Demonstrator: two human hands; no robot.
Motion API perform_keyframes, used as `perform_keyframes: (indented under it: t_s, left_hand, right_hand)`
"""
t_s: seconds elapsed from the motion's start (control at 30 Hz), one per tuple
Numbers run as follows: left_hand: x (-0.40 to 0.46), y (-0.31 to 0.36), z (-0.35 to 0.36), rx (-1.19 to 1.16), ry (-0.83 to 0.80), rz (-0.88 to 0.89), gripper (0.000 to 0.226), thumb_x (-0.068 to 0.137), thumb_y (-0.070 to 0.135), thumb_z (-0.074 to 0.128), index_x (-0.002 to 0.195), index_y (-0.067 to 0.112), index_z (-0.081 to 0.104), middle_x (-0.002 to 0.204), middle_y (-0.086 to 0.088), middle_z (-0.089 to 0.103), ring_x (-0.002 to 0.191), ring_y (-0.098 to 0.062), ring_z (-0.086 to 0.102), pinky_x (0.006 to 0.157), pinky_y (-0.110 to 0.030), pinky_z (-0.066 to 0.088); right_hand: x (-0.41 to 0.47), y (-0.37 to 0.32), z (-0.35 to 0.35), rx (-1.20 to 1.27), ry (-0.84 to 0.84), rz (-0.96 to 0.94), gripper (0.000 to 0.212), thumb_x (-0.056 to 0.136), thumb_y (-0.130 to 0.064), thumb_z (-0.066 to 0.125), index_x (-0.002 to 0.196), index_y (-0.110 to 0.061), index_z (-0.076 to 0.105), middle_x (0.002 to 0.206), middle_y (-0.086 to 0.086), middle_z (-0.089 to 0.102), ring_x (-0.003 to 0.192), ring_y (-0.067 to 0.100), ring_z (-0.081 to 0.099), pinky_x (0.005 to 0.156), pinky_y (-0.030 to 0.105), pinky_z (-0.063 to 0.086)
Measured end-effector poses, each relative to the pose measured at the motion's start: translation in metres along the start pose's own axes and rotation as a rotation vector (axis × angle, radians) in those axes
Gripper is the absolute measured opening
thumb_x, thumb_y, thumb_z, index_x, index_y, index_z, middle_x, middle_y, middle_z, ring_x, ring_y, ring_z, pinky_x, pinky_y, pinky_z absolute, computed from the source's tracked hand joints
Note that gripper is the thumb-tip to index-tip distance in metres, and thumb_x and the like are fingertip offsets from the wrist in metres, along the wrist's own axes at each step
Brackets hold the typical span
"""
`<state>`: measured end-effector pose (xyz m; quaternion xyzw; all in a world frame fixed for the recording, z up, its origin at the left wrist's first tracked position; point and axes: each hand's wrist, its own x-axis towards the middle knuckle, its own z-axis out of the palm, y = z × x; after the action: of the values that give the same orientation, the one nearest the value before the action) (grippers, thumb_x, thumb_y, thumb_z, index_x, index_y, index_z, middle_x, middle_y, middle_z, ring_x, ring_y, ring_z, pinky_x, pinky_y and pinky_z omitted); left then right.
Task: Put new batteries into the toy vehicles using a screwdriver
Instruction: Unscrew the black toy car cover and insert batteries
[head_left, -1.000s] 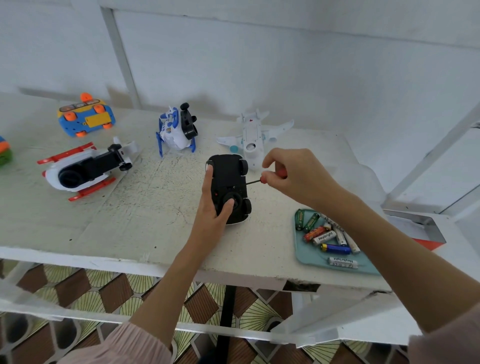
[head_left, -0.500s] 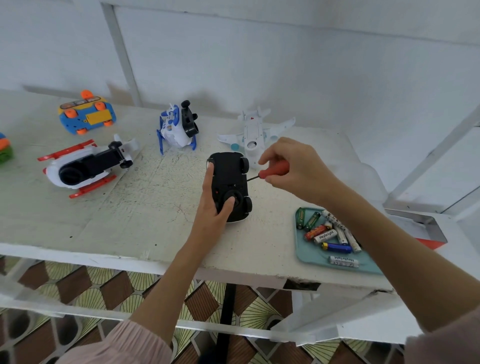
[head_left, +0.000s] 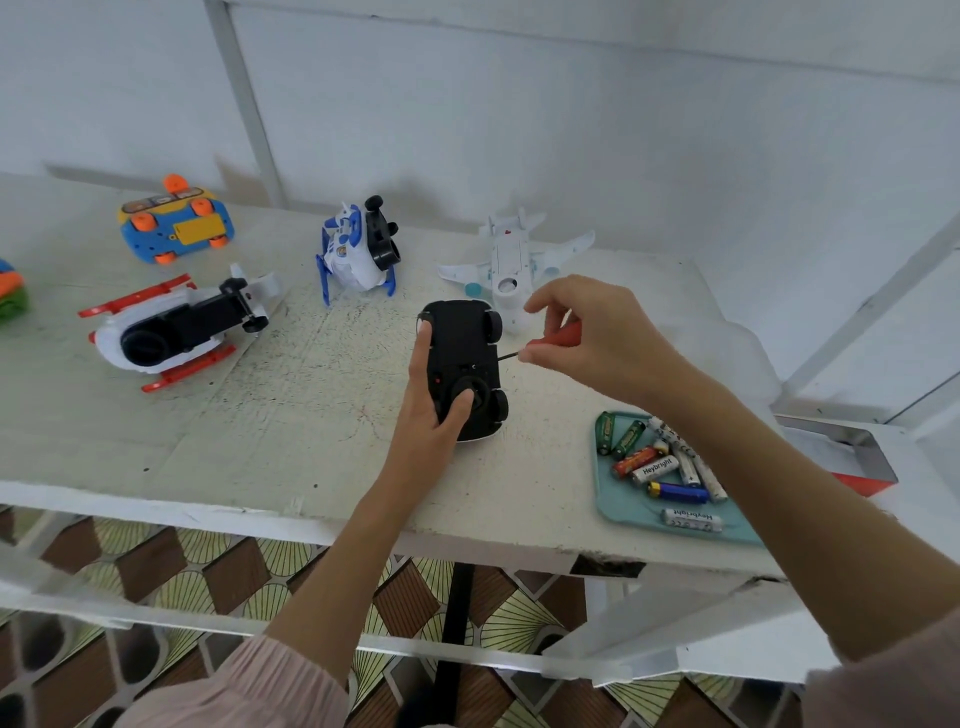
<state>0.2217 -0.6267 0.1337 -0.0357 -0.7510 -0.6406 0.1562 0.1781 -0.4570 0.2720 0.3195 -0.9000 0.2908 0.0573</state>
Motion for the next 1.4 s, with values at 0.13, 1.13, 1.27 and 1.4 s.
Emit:
perform_keyframes:
  t_s: [0.13,1.13,1.27,1.4]
  left_hand:
    - [0.0009,0.0012,0.0007,0.002,0.011,-0.004,0.075,0.091,0.026,0.051,0.137,0.065,0.006,0.149,0.01,0.032,0.129,-0.015,0.047,0.106,-0.044,0.043]
    - [-0.0005,0.0026,-0.0002,-0.005,-0.004,-0.004,0.075,0.092,0.027,0.051,0.139,0.063,0.005,0.153,0.004,0.03,0.131,-0.012,0.044,0.107,-0.037,0.041]
    - [-0.0002,0.0026,0.0003,-0.009,-0.005,-0.009,0.075,0.092,0.027,0.051,0.14,0.061,0.005,0.15,0.009,0.031,0.13,-0.011,0.046,0.106,-0.039,0.043]
    - [-0.0003,0.0022,0.0002,-0.02,-0.001,-0.011,0.074,0.092,0.028,0.052,0.137,0.065,0.006,0.151,0.008,0.031,0.13,-0.013,0.046,0.105,-0.04,0.043]
  right_hand:
    - [0.0009,-0.0015,0.0032,-0.081,0.006,0.072,0.032,0.09,-0.038,0.053,0.089,-0.007,0.063,0.049,-0.018,0.047,0.034,0.004,0.05,0.043,0.012,0.042]
    - [0.0046,0.0016,-0.0001,-0.073,0.014,0.014,0.015,0.085,-0.017,0.064,0.096,-0.008,0.062,0.064,-0.014,0.05,0.051,-0.002,0.049,0.056,0.004,0.037]
    - [0.0049,-0.0018,0.0022,0.006,0.025,0.097,0.029,0.086,-0.027,0.064,0.109,-0.01,0.056,0.069,-0.008,0.052,0.059,0.006,0.053,0.066,0.02,0.045]
    - [0.0056,0.0003,0.0,-0.078,-0.057,0.168,0.033,0.093,-0.033,0.051,0.09,-0.002,0.062,0.053,-0.019,0.052,0.037,0.011,0.055,0.045,0.017,0.046]
